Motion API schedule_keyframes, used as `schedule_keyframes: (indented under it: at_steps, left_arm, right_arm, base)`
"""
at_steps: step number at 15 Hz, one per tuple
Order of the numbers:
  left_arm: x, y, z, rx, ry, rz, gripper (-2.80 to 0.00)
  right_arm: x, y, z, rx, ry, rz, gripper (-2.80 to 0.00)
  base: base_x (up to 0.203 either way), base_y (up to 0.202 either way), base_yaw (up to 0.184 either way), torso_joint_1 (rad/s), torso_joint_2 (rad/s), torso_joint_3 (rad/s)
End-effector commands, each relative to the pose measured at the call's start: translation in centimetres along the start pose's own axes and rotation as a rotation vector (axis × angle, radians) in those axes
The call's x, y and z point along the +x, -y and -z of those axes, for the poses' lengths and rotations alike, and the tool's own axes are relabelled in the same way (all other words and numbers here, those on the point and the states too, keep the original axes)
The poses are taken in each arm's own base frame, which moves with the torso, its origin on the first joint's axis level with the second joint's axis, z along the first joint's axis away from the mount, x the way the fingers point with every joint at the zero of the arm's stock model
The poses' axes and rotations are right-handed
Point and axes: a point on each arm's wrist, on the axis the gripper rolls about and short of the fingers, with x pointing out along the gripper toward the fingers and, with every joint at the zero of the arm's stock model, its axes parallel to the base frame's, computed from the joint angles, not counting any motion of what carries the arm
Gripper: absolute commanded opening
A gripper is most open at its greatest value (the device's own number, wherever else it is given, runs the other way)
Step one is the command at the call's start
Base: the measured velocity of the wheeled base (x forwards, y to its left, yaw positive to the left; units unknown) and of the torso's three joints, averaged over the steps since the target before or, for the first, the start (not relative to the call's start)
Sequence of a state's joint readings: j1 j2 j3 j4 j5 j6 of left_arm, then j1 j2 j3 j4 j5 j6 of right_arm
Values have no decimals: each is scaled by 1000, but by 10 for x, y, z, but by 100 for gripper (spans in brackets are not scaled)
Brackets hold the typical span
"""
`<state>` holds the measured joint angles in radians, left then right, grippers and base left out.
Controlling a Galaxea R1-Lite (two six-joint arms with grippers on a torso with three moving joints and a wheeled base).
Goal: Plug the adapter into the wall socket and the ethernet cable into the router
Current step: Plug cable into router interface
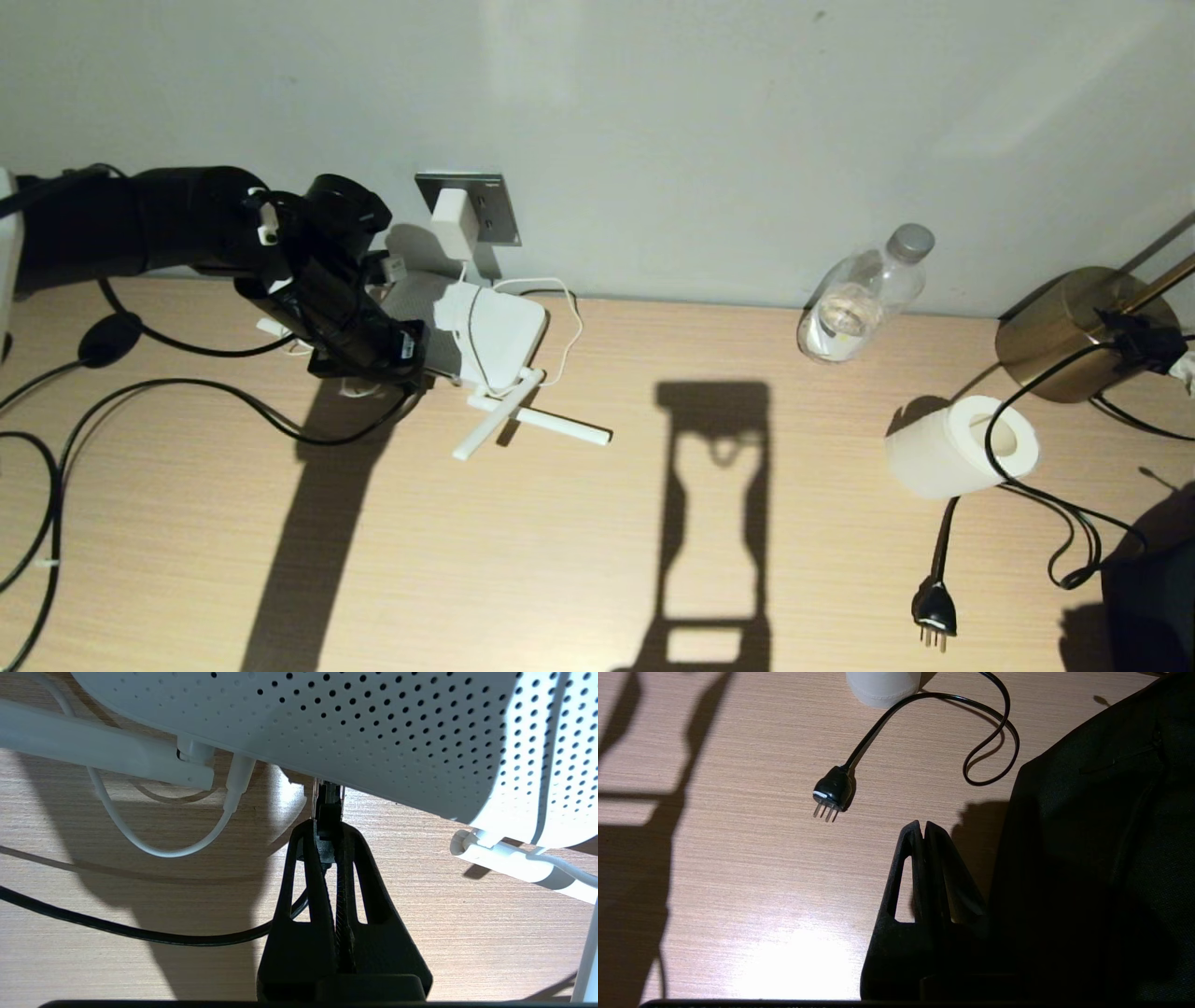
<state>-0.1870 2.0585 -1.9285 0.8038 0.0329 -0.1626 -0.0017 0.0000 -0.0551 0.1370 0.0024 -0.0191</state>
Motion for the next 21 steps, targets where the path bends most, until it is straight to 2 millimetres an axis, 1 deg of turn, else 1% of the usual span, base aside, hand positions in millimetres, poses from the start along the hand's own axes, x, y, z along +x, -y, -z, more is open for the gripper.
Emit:
schedule_keyframes:
  at_steps: [1, 4, 9, 21]
  left_arm:
    - [1, 1, 1, 0, -11, -1, -280]
    - [-2, 3, 4, 1, -33, 0, -280]
    - [-2, 4, 7, -14, -41, 2, -280]
    - [9, 5, 3, -34, -7, 5, -280]
  right_arm:
    - [0, 0, 0, -1, -1, -1, -280]
    - [0, 0, 0, -1, -1, -1, -280]
    - [0, 0, 0, -1, -2, -1, -280]
    - [0, 0, 0, -1, -1, -1, -280]
  base:
    - [0, 0, 0, 0, 0, 0]
    - [0, 0, 0, 0, 0, 0]
    - [0, 0, 0, 0, 0, 0]
    - [0, 0, 0, 0, 0, 0]
